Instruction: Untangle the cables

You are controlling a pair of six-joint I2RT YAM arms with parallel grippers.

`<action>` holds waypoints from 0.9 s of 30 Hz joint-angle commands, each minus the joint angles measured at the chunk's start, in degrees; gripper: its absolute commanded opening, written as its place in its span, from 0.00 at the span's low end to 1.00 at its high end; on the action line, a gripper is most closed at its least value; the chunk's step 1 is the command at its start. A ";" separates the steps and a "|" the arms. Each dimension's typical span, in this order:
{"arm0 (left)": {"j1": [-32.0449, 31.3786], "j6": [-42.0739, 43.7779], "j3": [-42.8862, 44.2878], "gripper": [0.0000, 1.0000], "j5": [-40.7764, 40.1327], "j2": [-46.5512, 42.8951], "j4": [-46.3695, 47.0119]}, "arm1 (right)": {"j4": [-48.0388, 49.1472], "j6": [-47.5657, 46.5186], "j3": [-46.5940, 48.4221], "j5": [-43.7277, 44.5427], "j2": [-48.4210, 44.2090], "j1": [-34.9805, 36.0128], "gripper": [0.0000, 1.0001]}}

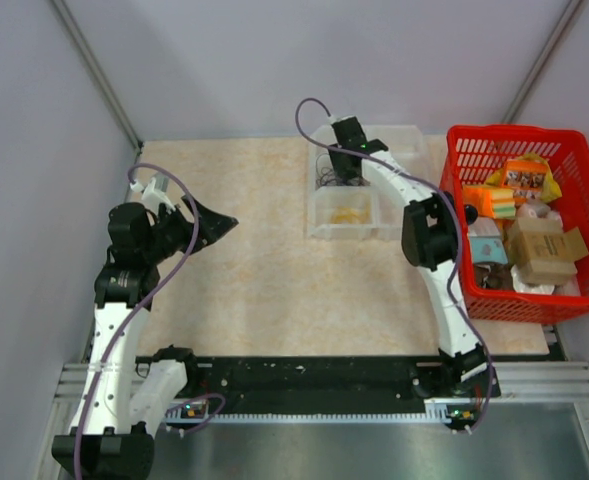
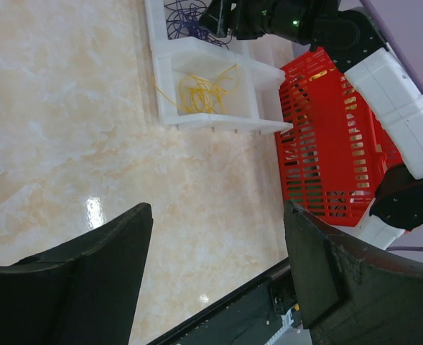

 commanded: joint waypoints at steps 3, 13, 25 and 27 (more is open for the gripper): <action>-0.05 -0.78 -0.24 0.77 1.29 -1.63 2.73 | -2.76 1.14 4.20 -1.41 -12.40 0.32 0.65; -0.05 -1.13 -0.42 0.79 1.99 -3.56 2.03 | -7.77 3.24 -0.72 -0.62 -22.94 1.19 0.78; -5.22 -4.12 -4.28 0.85 5.42 -3.57 10.89 | 3.37 10.63 -44.99 -15.36 -68.53 8.23 0.79; -9.09 -3.86 -3.67 0.87 4.28 -3.22 12.56 | 3.65 10.11 -50.19 -16.27 -76.53 8.32 0.81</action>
